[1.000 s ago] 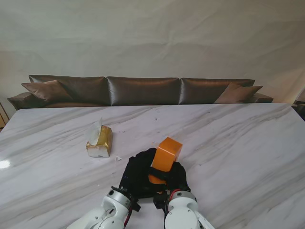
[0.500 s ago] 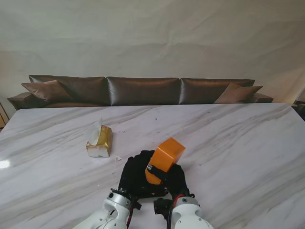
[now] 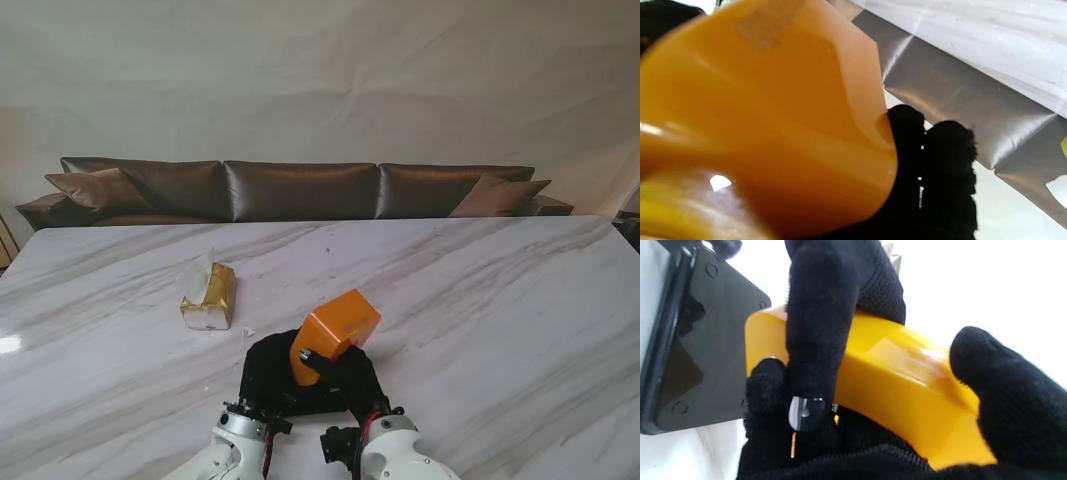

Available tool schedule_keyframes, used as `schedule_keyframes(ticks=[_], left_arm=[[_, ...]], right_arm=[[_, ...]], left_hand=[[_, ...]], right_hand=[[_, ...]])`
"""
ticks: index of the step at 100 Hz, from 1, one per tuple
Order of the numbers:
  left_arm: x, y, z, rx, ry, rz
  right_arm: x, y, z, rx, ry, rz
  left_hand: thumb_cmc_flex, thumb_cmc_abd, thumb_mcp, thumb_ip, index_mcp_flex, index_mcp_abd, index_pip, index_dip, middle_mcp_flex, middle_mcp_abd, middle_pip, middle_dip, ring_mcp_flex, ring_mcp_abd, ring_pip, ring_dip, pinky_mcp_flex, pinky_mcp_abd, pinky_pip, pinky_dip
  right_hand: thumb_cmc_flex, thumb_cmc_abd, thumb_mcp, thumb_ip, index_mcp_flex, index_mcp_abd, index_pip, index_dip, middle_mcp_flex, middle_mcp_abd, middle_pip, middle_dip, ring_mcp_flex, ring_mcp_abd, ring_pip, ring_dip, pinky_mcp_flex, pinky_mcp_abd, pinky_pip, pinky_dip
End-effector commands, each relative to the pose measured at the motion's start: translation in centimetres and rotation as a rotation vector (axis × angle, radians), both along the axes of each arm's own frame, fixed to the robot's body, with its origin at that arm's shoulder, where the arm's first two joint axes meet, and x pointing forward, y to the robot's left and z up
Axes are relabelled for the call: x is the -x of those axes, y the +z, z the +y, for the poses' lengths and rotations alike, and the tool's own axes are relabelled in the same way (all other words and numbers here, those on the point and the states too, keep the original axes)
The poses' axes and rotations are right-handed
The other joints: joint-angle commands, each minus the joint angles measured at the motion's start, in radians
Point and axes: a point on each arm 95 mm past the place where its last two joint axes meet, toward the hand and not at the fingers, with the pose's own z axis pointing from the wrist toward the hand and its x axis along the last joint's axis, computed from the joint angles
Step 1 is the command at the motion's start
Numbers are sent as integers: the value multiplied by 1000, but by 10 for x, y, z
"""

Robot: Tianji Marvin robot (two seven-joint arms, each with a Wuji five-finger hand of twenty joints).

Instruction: Refill a tissue box and feed the first sheet

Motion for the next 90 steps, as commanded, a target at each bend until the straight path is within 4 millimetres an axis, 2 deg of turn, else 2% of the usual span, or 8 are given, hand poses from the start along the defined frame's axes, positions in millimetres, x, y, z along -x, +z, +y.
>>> schedule_keyframes(ticks=[1, 8, 26, 52, 54, 61, 74, 90], left_arm=[[-3, -2, -8, -5, -2, 14], [-4, -1, -10, 17, 11, -20], [-4, 1, -11, 49, 34, -52], [-4, 5, -7, 56, 66, -77], [-4, 5, -6, 58, 70, -79], [-4, 6, -4, 67, 87, -86], [-4, 6, -1, 87, 117, -93], [-4, 4, 3, 104, 150, -95]], right_arm=[[5, 7, 7, -26, 48, -16], [6, 6, 5, -9, 79, -26], [6, 4, -2, 40, 170, -61], [1, -3, -15, 106, 209, -74], [1, -4, -16, 108, 210, -74], [0, -8, -20, 112, 221, -69], [2, -15, -27, 122, 245, -54], [4, -18, -33, 129, 262, -52]], left_hand=[[737, 6, 293, 69, 68, -45, 57, 50, 67, -48, 49, 2, 115, -61, 119, 0, 73, -37, 120, -43], [720, -62, 371, 92, 111, -47, 85, 71, 114, -36, 65, 3, 179, -71, 145, -4, 135, -45, 163, -65], [704, -146, 475, 84, 151, -30, 108, 84, 168, -15, 85, -1, 267, -87, 173, -10, 225, -57, 222, -114], [698, -208, 542, 79, 180, -13, 127, 77, 202, 5, 102, -5, 278, -114, 233, -20, 301, -74, 258, -171], [698, -218, 560, 56, 183, -11, 130, 73, 206, 5, 105, -7, 277, -117, 248, -44, 305, -77, 267, -190], [698, -246, 583, 49, 192, -4, 133, 72, 219, 13, 108, -9, 278, -121, 268, -56, 318, -78, 280, -196], [702, -296, 646, -20, 207, 17, 138, 66, 237, 25, 118, -12, 277, -125, 317, -108, 321, -82, 304, -182], [703, -312, 648, 22, 214, 36, 144, 61, 249, 34, 127, -12, 278, -135, 342, -118, 324, -91, 323, -171]], right_hand=[[-33, 18, -38, 26, -38, -60, -68, -13, -49, -7, -59, -47, 14, 65, -55, -32, -39, -38, -106, -8], [-45, 27, -76, 36, -90, -72, -113, -31, -112, -7, -115, -91, -59, 50, -130, -64, -124, -31, -205, -13], [-120, 42, -161, 107, -239, -105, -216, -87, -316, -26, -219, -186, -261, -25, -324, -168, -303, -45, -451, -33], [-197, 19, -124, 117, -363, -109, -268, -140, -468, -43, -283, -282, -385, -93, -446, -274, -337, -50, -558, -41], [-201, 18, -118, 115, -369, -108, -271, -149, -475, -45, -287, -299, -391, -97, -454, -287, -336, -47, -568, -41], [-213, 20, -112, 111, -401, -109, -283, -167, -518, -50, -304, -321, -426, -110, -474, -311, -344, -40, -587, -42], [-224, 21, -109, 106, -445, -111, -300, -188, -574, -46, -332, -343, -494, -108, -501, -337, -372, -25, -622, -44], [-224, 21, -109, 99, -484, -100, -311, -209, -610, -37, -351, -360, -533, -113, -505, -356, -388, -34, -673, -36]])
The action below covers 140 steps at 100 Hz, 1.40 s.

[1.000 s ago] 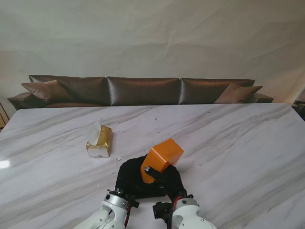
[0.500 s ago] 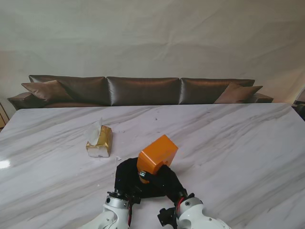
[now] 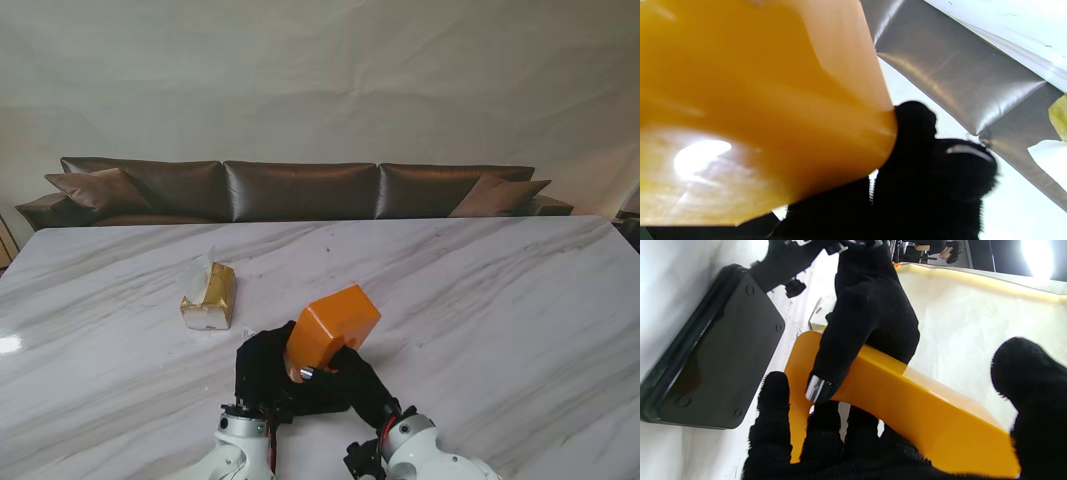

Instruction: Refill a tissue box and feed the first sheet

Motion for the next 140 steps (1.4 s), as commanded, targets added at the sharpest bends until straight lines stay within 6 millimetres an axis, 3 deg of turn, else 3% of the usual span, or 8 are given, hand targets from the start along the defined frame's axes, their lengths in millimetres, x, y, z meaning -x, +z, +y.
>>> schedule_keyframes(ticks=[1, 29, 63, 73, 84, 92, 100, 140], left_arm=[[-3, 3, 2, 19, 25, -5], [-5, 25, -1, 34, 66, -26], [-11, 27, -3, 81, 98, -52], [-12, 26, -2, 97, 103, -53], [-12, 25, -2, 109, 110, -56], [-12, 24, -1, 117, 119, -56], [-11, 24, 1, 122, 132, -59], [-6, 24, 12, 134, 196, -69]], right_arm=[[3, -13, -9, 32, -1, 30], [7, -10, -13, 55, 9, -10], [12, -10, -10, 65, 45, -22], [13, -11, -8, 65, 49, -24], [13, -11, -5, 74, 52, -38], [14, -10, -3, 75, 58, -42], [15, -10, -1, 82, 68, -42], [16, -11, 1, 108, 105, -39]], left_hand=[[582, 47, 550, 52, 32, -19, 97, 18, 48, -16, 44, -8, 153, -168, 315, 15, 76, -94, 157, 12], [588, 29, 549, 89, 42, -9, 101, 13, 57, -2, 53, -7, 153, -179, 342, -1, 79, -111, 178, 26], [609, -14, 550, 183, 73, 4, 115, 17, 81, 34, 76, 5, 154, -207, 385, -44, 84, -139, 200, 52], [616, -34, 550, 207, 80, 16, 123, 16, 88, 45, 79, 6, 154, -212, 396, -58, 85, -144, 204, 62], [620, -48, 550, 213, 84, 20, 126, 13, 94, 51, 79, 6, 154, -215, 403, -67, 85, -146, 207, 69], [622, -54, 550, 212, 86, 23, 126, 12, 95, 55, 78, 5, 154, -215, 407, -71, 86, -147, 207, 73], [622, -57, 550, 212, 88, 27, 126, 11, 97, 57, 78, 6, 154, -216, 408, -73, 86, -148, 208, 76], [625, -59, 550, 208, 88, 29, 133, 9, 97, 58, 78, 6, 153, -218, 411, -78, 86, -151, 207, 85]], right_hand=[[-46, -18, 15, 0, -11, -38, -7, -13, -100, 94, -123, -79, -104, 50, -30, -20, -14, -31, -19, 5], [-56, -16, 18, -1, -97, 5, -35, -47, -171, 107, -142, -90, -145, 37, -38, -38, -23, -47, -77, 4], [-47, -13, 13, -5, -220, 115, 67, -157, -234, 209, -111, -88, -132, 99, -13, -40, 14, -27, -116, 36], [-47, -8, 12, -4, -209, 115, -35, -267, -243, 211, -99, -87, -126, 100, -13, -39, 17, -21, -118, 40], [-53, -3, 14, -3, -175, 133, -223, -289, -248, 219, -90, -84, -108, 108, -5, -34, 29, -13, -107, 46], [-52, 3, 14, -3, -178, 164, -250, -285, -243, 230, -85, -82, -82, 116, 4, -31, 44, -8, -99, 48], [-21, 61, -20, 5, -140, 214, -397, -221, -238, 240, -61, -73, -50, 116, 10, -25, 57, -3, -76, 39], [-7, 79, -40, 4, -132, 238, -400, -195, -220, 236, -36, -62, -23, 110, 11, -24, 63, 0, -39, 38]])
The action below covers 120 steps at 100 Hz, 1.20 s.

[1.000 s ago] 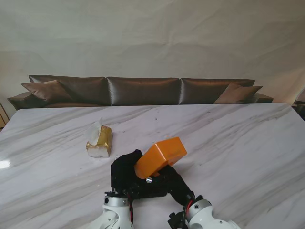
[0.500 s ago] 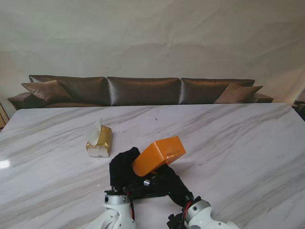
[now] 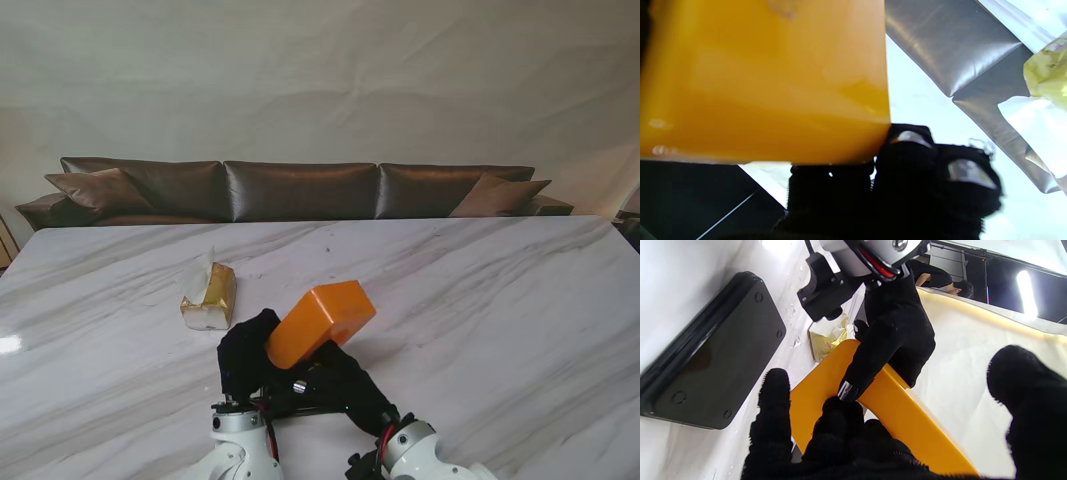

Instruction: Refill a tissue box and feed the first sheet

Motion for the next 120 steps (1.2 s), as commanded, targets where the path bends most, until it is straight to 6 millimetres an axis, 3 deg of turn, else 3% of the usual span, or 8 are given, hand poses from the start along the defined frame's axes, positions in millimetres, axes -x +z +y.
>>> schedule_keyframes(ticks=[1, 45, 59, 62, 75, 77, 81, 120], left_arm=[[-4, 11, 2, 11, 23, -17], [-3, 13, 14, 6, 82, -25], [-7, 15, 21, -57, 91, -12], [-9, 16, 24, -85, 95, -8], [-19, 26, 36, -226, 110, 9], [-21, 28, 38, -240, 111, 11], [-26, 31, 41, -264, 112, 15], [-80, 44, 55, -579, 84, 51]], right_arm=[[8, -12, -2, 31, 19, 42], [11, -9, -18, 72, -20, 39], [11, -5, -26, 101, -37, 17], [11, -4, -29, 107, -42, 11], [12, 0, -39, 146, -74, -22], [13, 0, -41, 151, -78, -26], [13, 1, -44, 160, -89, -34], [16, 2, -68, 199, -159, -73]], left_hand=[[528, 103, 611, 195, 23, 26, 56, 8, 86, 29, 79, 17, 129, -202, 155, -19, 52, -152, 149, 15], [528, 102, 611, 194, 23, 26, 60, 7, 89, 33, 79, 17, 129, -205, 159, -22, 52, -156, 150, 24], [526, 106, 611, 192, 22, 22, 60, 8, 89, 33, 79, 17, 129, -206, 159, -22, 53, -160, 150, 26], [526, 106, 611, 191, 22, 22, 60, 8, 88, 33, 78, 17, 129, -206, 159, -22, 53, -160, 150, 26], [519, 109, 611, 189, 18, 12, 59, 9, 86, 22, 74, 19, 129, -214, 157, -20, 53, -170, 149, 27], [519, 110, 611, 189, 17, 11, 59, 9, 86, 22, 74, 20, 129, -214, 157, -20, 53, -170, 149, 27], [520, 111, 611, 189, 17, 11, 59, 10, 86, 22, 73, 20, 129, -214, 157, -20, 53, -171, 149, 27], [511, 125, 611, 186, 12, -6, 57, 15, 78, 12, 73, 26, 129, -224, 156, -15, 54, -185, 149, 26]], right_hand=[[3, 18, -24, 3, 54, -55, 16, 13, 22, 101, 56, 15, 58, 200, 39, 23, 6, 10, 32, 12], [11, 12, -27, 3, 35, -51, 136, 77, 39, 93, 56, 16, 59, 198, 38, 24, 1, 7, 50, -14], [12, 12, -26, 1, 24, -57, 217, 86, 53, 86, 52, 14, 60, 196, 39, 24, -1, 3, 54, -21], [11, 12, -25, 1, -1, -60, 288, 81, 61, 83, 45, 13, 61, 195, 38, 24, -1, 3, 55, -24], [10, 11, -26, 0, 4, -61, 321, 74, 75, 80, 47, 14, 68, 194, 41, 25, 4, 2, 59, -25], [10, 11, -25, 2, -15, -61, 391, 16, 76, 81, 47, 17, 68, 196, 41, 26, 2, 3, 62, -31], [11, 11, -24, 2, -18, -63, 415, -4, 80, 80, 46, 18, 70, 197, 41, 26, 3, 3, 63, -33], [25, 12, -30, 0, -25, -64, 514, 2, 102, 79, 45, 17, 78, 201, 46, 29, 8, 0, 78, -35]])
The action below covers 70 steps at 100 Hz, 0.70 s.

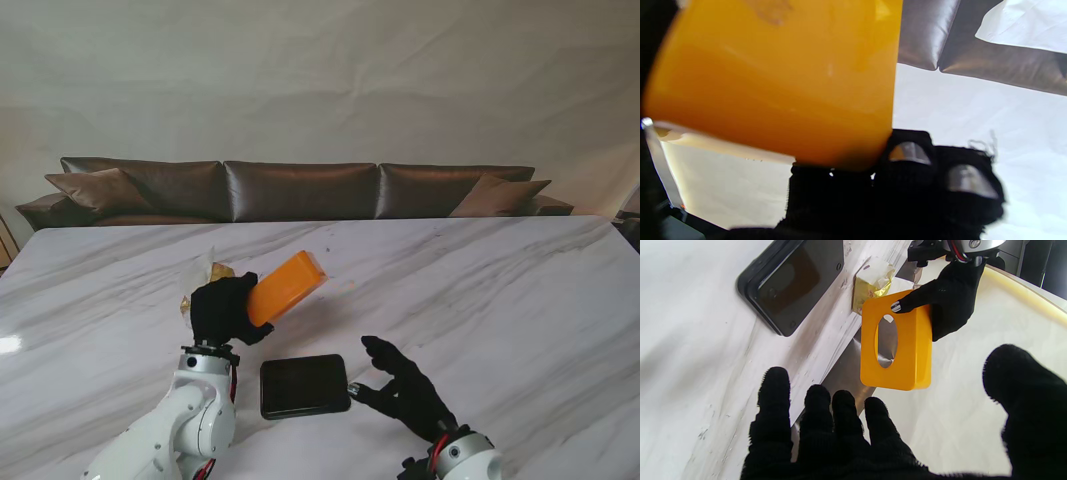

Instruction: Refill a tissue box and feed the first sheet

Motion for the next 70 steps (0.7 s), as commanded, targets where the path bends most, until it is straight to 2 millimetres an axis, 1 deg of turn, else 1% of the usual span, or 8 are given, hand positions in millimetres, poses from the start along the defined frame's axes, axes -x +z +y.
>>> schedule_keyframes(ticks=[1, 12, 21, 27, 43, 56, 70], left_arm=[[-14, 6, 4, -30, -3, -1], [-31, 2, 3, -68, -28, 8], [-44, -4, 0, -77, -64, 12], [-53, -7, -3, -72, -92, 8], [-72, -16, -8, -72, -158, 19], [-79, -20, -11, -103, -196, 32], [-83, -25, -12, -153, -221, 52]], right_arm=[[3, -1, -2, 1, 4, 5], [4, -2, -7, 1, -3, 5], [5, -3, -10, 4, -7, 7], [6, -4, -12, 4, -10, 9], [6, -3, -14, 10, -19, 2], [7, -1, -16, 18, -28, -10], [7, -2, -15, 21, -31, -11]], left_hand=[[434, 76, 610, 185, 10, -11, 47, 17, 65, 0, 69, 25, 110, -216, 79, -15, 41, -186, 131, 1], [431, 89, 610, 181, 5, -21, 46, 20, 58, -5, 69, 27, 110, -221, 77, -11, 41, -191, 131, 1], [427, 94, 610, 167, 1, -30, 45, 25, 53, -7, 68, 28, 110, -221, 76, -7, 41, -193, 129, -1], [428, 96, 610, 165, 1, -32, 45, 26, 52, -9, 68, 28, 110, -221, 74, -7, 41, -194, 128, -2], [428, 102, 610, 149, -1, -37, 45, 31, 46, -9, 69, 29, 110, -221, 68, -4, 40, -194, 123, -5], [427, 109, 610, 144, -2, -40, 45, 34, 46, -10, 71, 26, 110, -221, 66, -2, 39, -188, 117, -10], [425, 112, 610, 133, -3, -47, 43, 36, 42, -13, 70, 27, 110, -217, 61, -1, 39, -183, 116, -16]], right_hand=[[1, 1, -18, 0, -38, -36, 17, -6, 10, -22, -5, 12, 10, -3, 17, 13, 5, -1, 31, -7], [2, 1, -19, 0, -41, -37, 31, -4, 13, -22, -5, 12, 12, -3, 18, 14, 5, -1, 33, -8], [2, 0, -19, 0, -41, -35, 40, -3, 14, -22, -5, 12, 11, -3, 18, 14, 5, -1, 35, -9], [3, 0, -19, 0, -42, -37, 46, -2, 15, -22, -6, 12, 12, -3, 18, 14, 4, -1, 35, -10], [3, -2, -19, 0, -45, -40, 61, -1, 17, -27, -7, 11, 11, -5, 18, 14, 4, -2, 37, -12], [1, -4, -18, 0, -44, -46, 75, 2, 26, -33, -6, 12, 14, -6, 19, 14, 5, -2, 38, -13], [1, -4, -18, 0, -46, -47, 89, 5, 30, -35, -9, 10, 15, -7, 19, 14, 5, -3, 39, -15]])
